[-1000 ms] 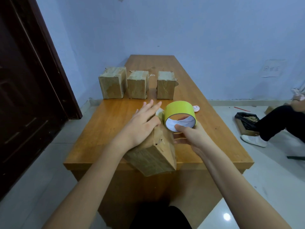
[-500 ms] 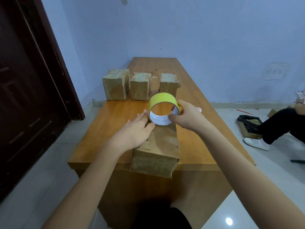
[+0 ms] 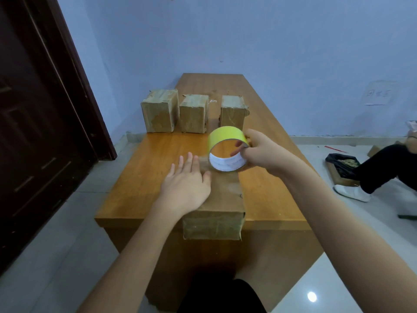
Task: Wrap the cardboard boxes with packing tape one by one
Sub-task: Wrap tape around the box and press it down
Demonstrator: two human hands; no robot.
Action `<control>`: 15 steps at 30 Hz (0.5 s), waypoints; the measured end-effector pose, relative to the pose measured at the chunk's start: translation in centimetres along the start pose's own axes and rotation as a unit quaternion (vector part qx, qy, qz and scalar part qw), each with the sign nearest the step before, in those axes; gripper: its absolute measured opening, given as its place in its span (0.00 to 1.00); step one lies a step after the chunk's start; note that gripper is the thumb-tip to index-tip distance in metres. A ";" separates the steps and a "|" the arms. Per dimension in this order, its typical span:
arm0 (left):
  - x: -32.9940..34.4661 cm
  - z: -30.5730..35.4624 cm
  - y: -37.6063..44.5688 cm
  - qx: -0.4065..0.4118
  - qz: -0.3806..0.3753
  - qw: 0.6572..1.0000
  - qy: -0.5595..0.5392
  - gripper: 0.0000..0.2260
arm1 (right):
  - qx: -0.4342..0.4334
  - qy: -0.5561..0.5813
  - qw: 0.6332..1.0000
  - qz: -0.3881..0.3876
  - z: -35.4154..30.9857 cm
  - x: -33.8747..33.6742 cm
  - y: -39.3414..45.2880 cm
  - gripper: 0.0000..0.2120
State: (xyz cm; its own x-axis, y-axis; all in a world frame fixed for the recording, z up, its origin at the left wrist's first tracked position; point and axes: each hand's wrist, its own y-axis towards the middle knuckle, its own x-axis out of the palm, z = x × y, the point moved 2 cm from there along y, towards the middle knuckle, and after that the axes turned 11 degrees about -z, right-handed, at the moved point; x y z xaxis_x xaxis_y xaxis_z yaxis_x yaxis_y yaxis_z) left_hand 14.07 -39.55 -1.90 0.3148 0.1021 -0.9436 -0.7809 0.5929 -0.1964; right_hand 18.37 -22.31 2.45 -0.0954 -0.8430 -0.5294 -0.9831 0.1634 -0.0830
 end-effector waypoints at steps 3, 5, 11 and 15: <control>0.3 0.1 0.0 0.004 0.015 1.000 0.000 0.28 | -0.005 0.110 0.994 0.016 1.3 -0.2 -0.6 0.07; 0.6 0.0 -0.2 0.008 0.043 0.999 0.004 0.29 | -0.008 0.124 0.990 0.060 1.6 0.4 -0.5 0.05; 0.8 0.5 -1.3 0.079 0.131 0.988 0.030 0.30 | -0.031 0.067 0.995 0.071 1.9 0.7 -0.4 0.03; 0.3 0.7 -1.0 0.110 0.121 0.986 0.021 0.28 | -0.025 0.076 0.996 0.048 2.0 0.0 -0.6 0.06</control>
State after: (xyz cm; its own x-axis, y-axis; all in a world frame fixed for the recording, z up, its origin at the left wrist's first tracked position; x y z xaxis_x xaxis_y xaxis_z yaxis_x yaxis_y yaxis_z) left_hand 15.34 -39.58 -1.85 0.1080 0.2307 -0.9670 -0.6934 0.7145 0.0930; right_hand 19.26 -21.38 0.86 -0.2081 -0.8931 -0.3988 -0.9745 0.2243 0.0063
